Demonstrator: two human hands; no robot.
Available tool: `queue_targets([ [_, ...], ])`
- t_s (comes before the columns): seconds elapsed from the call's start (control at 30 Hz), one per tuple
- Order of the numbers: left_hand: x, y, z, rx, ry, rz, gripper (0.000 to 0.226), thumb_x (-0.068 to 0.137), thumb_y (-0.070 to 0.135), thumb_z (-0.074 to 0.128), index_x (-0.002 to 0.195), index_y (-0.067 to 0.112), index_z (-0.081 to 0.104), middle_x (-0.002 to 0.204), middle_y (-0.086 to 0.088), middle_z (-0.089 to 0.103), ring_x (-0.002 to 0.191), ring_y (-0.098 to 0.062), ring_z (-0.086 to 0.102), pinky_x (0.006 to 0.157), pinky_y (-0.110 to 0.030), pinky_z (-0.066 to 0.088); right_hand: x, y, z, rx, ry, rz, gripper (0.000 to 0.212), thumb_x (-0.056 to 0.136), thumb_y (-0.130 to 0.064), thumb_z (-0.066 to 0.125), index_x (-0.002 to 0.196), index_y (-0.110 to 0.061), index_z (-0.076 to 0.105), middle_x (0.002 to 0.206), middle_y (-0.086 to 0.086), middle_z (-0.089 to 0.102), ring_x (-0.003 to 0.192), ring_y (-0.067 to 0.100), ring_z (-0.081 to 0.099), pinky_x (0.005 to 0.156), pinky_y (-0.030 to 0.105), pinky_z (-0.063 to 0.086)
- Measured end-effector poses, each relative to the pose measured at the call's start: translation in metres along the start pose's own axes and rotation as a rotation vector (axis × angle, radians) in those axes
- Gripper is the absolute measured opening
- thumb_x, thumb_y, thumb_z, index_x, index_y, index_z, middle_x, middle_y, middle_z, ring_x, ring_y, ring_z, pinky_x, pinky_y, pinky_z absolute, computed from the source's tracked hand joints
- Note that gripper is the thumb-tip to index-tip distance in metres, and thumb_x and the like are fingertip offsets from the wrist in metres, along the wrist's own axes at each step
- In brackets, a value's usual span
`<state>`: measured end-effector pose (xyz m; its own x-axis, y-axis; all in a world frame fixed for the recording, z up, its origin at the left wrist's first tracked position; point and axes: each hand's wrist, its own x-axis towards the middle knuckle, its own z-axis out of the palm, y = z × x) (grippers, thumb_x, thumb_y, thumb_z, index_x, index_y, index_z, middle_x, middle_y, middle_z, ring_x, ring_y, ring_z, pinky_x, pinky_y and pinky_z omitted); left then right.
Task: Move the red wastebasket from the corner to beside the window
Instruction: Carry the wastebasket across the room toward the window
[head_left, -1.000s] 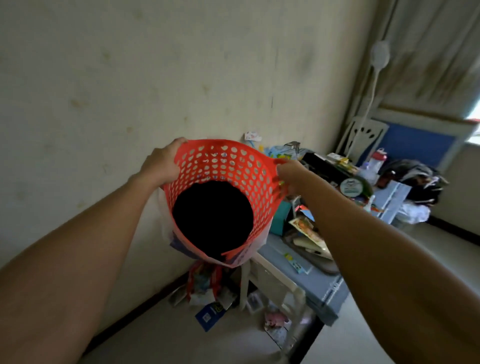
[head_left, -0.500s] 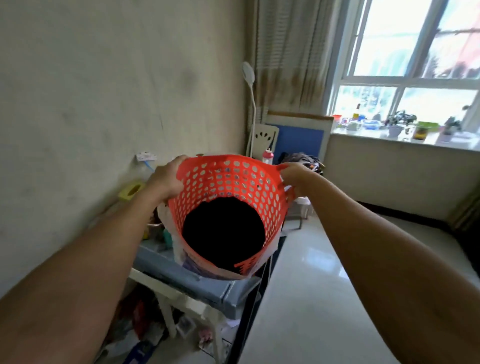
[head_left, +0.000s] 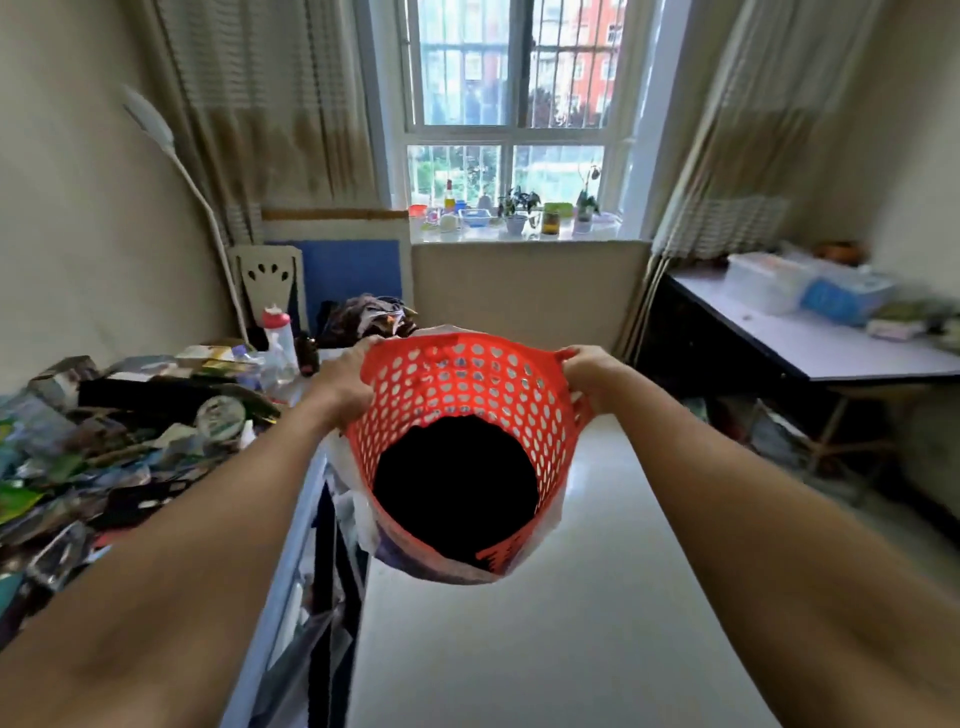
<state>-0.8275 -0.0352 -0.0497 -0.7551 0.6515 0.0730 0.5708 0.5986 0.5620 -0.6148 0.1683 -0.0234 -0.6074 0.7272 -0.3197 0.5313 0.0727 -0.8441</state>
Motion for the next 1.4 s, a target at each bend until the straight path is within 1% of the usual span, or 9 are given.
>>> queue_targets([
  [0.2, 0.122, 0.060, 0.081, -0.083, -0.110, 0.100, 0.079, 0.073, 0.005, 0.049, 0.145, 0.037, 0.042, 0.126, -0.017, 0.064, 0.102, -0.030, 0.062, 0.086, -0.034, 0.050, 0.089, 0.024, -0.078, 0.069, 0.122, 0.087, 0.042, 0.089, 0.009, 0.045, 0.124, -0.004, 0.065, 0.102, 0.022, 0.061, 0.081, 0.036, 0.062, 0.082, 0.070, 0.055],
  [0.33, 0.199, 0.104, 0.126, -0.112, -0.185, 0.144, 0.080, 0.073, 0.007, 0.049, 0.145, 0.040, 0.042, 0.126, -0.019, 0.063, 0.103, -0.032, 0.063, 0.084, -0.032, 0.051, 0.149, 0.038, -0.125, 0.107, 0.235, 0.124, 0.039, 0.088, 0.009, 0.040, 0.111, -0.010, 0.066, 0.080, 0.015, 0.058, 0.059, 0.028, 0.058, 0.042, 0.038, 0.053],
  [0.37, 0.210, 0.111, 0.132, -0.115, -0.196, 0.149, 0.079, 0.074, 0.008, 0.051, 0.145, 0.040, 0.041, 0.127, -0.020, 0.063, 0.105, -0.034, 0.063, 0.085, -0.034, 0.053, 0.159, 0.040, -0.133, 0.121, 0.243, 0.128, 0.037, 0.088, 0.008, 0.038, 0.105, -0.012, 0.065, 0.078, 0.013, 0.056, 0.055, 0.026, 0.058, 0.041, 0.033, 0.050],
  [0.43, 0.246, 0.134, 0.156, -0.133, -0.206, 0.175, 0.077, 0.075, 0.010, 0.054, 0.144, 0.043, 0.042, 0.128, -0.020, 0.063, 0.108, -0.036, 0.063, 0.090, -0.039, 0.054, 0.188, 0.048, -0.157, 0.156, 0.271, 0.138, 0.036, 0.089, 0.006, 0.038, 0.103, -0.015, 0.064, 0.082, 0.013, 0.057, 0.063, 0.027, 0.062, 0.052, 0.036, 0.052],
  [0.63, 0.338, 0.193, 0.217, -0.128, -0.252, 0.202, 0.076, 0.075, 0.009, 0.051, 0.142, 0.045, 0.043, 0.126, -0.018, 0.063, 0.105, -0.037, 0.064, 0.089, -0.042, 0.056, 0.283, 0.064, -0.223, 0.178, 0.279, 0.164, 0.027, 0.086, 0.002, 0.047, 0.101, -0.014, 0.063, 0.079, 0.010, 0.057, 0.069, 0.028, 0.058, 0.057, 0.041, 0.055],
  [0.73, 0.380, 0.217, 0.247, -0.094, -0.257, 0.198, 0.075, 0.077, 0.009, 0.052, 0.144, 0.043, 0.041, 0.128, -0.019, 0.063, 0.108, -0.038, 0.063, 0.090, -0.043, 0.055, 0.338, 0.073, -0.255, 0.178, 0.258, 0.180, 0.023, 0.089, 0.001, 0.049, 0.096, -0.015, 0.062, 0.081, 0.010, 0.059, 0.076, 0.033, 0.060, 0.055, 0.039, 0.055],
  [0.93, 0.476, 0.269, 0.306, -0.097, -0.228, 0.132, 0.077, 0.076, 0.010, 0.054, 0.144, 0.044, 0.042, 0.131, -0.018, 0.062, 0.112, -0.038, 0.062, 0.094, -0.046, 0.054, 0.460, 0.080, -0.322, 0.174, 0.192, 0.153, 0.027, 0.089, 0.005, 0.045, 0.086, -0.016, 0.061, 0.079, 0.009, 0.060, 0.063, 0.026, 0.056, 0.038, 0.027, 0.045],
  [1.07, 0.533, 0.294, 0.330, -0.100, -0.230, 0.107, 0.076, 0.076, 0.013, 0.055, 0.143, 0.047, 0.041, 0.130, -0.017, 0.063, 0.111, -0.038, 0.062, 0.095, -0.047, 0.054, 0.524, 0.075, -0.356, 0.179, 0.174, 0.157, 0.031, 0.088, -0.001, 0.052, 0.111, -0.015, 0.067, 0.085, 0.010, 0.063, 0.071, 0.030, 0.060, 0.041, 0.032, 0.052],
  [1.4, 0.709, 0.333, 0.409, -0.136, -0.273, 0.054, 0.082, 0.064, 0.022, 0.046, 0.141, 0.049, 0.040, 0.125, -0.016, 0.064, 0.107, -0.039, 0.064, 0.091, -0.047, 0.056, 0.720, 0.071, -0.413, 0.182, 0.193, 0.202, 0.030, 0.092, -0.003, 0.045, 0.109, -0.014, 0.067, 0.074, 0.007, 0.059, 0.037, 0.016, 0.057, 0.031, 0.022, 0.041],
])
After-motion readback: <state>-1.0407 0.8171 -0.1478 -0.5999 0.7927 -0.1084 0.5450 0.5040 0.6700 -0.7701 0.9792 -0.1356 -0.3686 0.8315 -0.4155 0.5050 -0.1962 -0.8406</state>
